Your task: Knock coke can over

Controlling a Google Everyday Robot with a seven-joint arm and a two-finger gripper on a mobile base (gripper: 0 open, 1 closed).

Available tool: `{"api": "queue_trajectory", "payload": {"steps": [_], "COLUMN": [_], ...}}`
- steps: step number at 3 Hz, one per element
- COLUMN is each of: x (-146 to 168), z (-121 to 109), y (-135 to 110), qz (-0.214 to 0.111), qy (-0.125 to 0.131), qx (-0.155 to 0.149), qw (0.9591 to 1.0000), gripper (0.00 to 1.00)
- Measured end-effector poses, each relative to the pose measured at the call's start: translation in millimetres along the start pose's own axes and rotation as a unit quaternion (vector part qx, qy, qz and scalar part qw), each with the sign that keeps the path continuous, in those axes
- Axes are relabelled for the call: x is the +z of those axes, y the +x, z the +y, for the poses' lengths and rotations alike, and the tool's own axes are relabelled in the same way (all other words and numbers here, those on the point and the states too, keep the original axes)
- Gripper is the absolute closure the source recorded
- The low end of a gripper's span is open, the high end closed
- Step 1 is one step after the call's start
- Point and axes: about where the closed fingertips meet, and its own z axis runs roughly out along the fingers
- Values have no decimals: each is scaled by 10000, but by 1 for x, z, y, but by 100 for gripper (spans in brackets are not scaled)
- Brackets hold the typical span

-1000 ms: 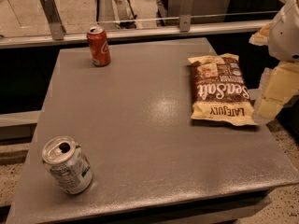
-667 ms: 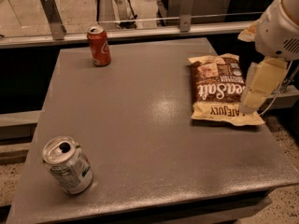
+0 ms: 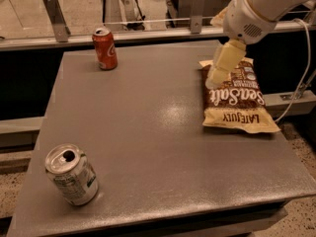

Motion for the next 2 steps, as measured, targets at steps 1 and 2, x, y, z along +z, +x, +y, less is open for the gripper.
{"api": "queue_trajectory", "payload": {"steps": [1,2], "x": [30,32], "z": [-25,-26], "y": [-49,-52], "qz": [-588,-635], "qy": [53,54], "qx": [-20,-18], "qw": [9983,9980], "gripper": [0,0]}}
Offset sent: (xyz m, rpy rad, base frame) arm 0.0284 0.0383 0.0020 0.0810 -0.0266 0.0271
